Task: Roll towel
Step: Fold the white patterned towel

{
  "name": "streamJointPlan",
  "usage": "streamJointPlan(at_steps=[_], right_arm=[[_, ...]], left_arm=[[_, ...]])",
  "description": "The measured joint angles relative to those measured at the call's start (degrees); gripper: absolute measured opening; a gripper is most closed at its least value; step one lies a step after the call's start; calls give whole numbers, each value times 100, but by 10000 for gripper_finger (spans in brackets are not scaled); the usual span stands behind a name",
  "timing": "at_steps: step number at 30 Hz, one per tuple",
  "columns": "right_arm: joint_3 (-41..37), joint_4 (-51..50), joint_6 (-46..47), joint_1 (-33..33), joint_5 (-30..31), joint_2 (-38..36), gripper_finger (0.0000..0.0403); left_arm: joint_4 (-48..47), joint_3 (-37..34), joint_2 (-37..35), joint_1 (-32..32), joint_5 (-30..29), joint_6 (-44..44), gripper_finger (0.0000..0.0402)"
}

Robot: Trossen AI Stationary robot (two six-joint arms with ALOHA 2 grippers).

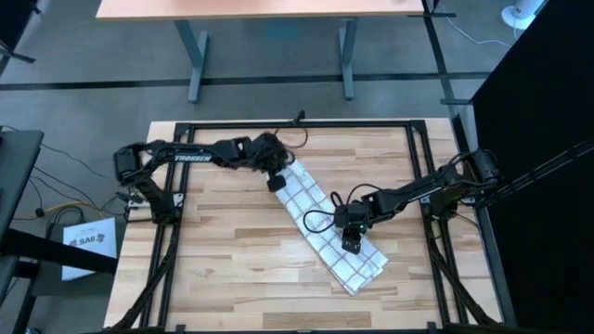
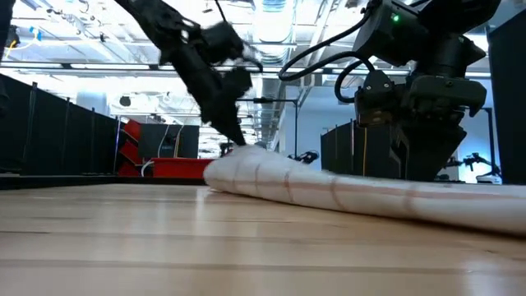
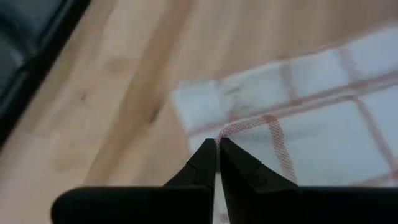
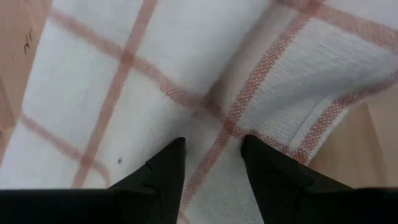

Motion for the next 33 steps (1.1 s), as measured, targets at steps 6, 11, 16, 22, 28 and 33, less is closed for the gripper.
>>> streamJointPlan(at_steps=[6, 11, 16, 22, 28, 33], right_arm=[[3, -18, -2, -2, -9, 0, 152], [1, -34, 20, -5, -37, 0, 152], [1, -31, 0, -9, -46, 0, 152], [3, -2, 0, -9, -42, -18, 152], [202, -675, 137, 37, 9, -566, 152], [289, -413, 974, 793, 48, -1077, 152]], left_arm=[[-1211, 977, 975, 253, 415, 140, 4], [-1683, 1417, 1077, 272, 401, 534, 37], [-1860, 1656, 817, 267, 388, 679, 95], [-2147, 1832, 492, 264, 55, 775, 154], [-2946, 1832, 306, 127, 52, 813, 163], [-3313, 1828, 332, -11, 48, 831, 160]])
